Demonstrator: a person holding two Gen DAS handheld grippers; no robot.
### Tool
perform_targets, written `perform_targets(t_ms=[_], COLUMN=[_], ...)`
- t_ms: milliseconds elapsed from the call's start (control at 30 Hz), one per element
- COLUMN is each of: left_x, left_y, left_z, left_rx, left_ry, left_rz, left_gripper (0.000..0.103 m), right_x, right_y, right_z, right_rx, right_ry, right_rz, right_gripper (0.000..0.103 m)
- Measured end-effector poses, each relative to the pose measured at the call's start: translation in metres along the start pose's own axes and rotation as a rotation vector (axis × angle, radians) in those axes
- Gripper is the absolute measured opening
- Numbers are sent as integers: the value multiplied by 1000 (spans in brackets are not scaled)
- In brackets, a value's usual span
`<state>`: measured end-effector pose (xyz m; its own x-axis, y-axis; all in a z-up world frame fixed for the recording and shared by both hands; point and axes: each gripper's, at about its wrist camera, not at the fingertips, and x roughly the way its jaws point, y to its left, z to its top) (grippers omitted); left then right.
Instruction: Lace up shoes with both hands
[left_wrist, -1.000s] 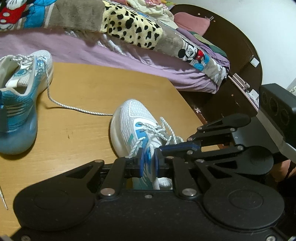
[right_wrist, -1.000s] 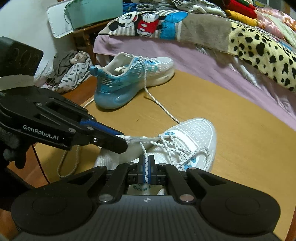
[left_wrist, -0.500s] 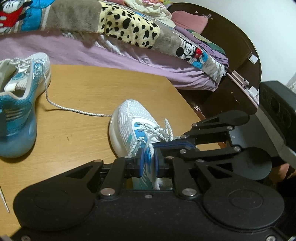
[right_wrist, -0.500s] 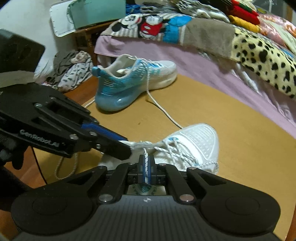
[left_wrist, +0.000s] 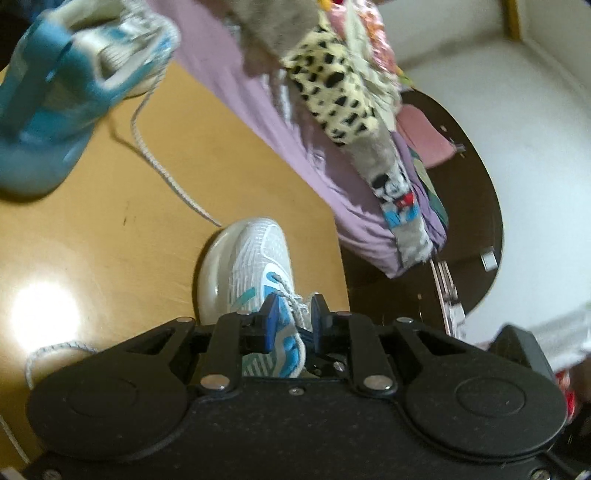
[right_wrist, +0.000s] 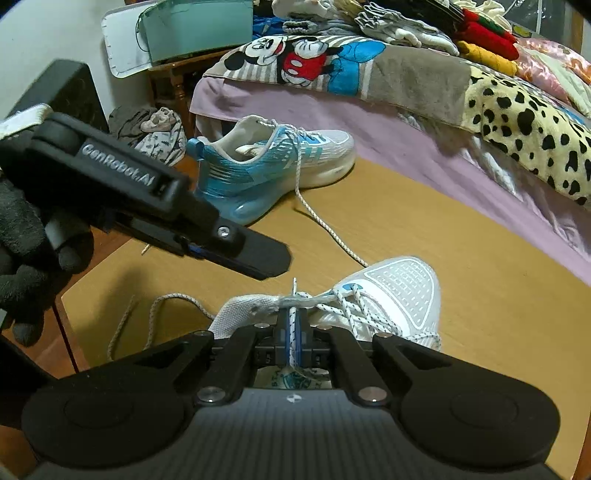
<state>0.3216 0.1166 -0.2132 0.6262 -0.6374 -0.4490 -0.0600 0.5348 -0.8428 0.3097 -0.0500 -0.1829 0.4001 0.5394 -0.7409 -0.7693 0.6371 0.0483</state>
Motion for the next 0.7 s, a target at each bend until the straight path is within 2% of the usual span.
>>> perform_targets(t_ms=[167,367,500,533,700], left_x=[5,9,12,12,9], left_y=[3,5,5,4,-8], left_z=[-1,-3,-3,-3,-3], left_rx=[-51,-81,-91,-86,-6], left_ry=[-8,-27,-27,-25,-51], left_rz=[11,38,41,38,73], left_gripper=[15,5,3,0,0], right_x=[0,-1,-3,-4,-9], right_y=[0,0,2,2,1], right_z=[-1,-2,-3,-4,-6], right_rx=[5,4,-9,-12,-15], right_ry=[-6,-22,-41,-45,-59], right_rz=[0,0,-6,-6,-4], right_gripper=[5,5,5,5,5])
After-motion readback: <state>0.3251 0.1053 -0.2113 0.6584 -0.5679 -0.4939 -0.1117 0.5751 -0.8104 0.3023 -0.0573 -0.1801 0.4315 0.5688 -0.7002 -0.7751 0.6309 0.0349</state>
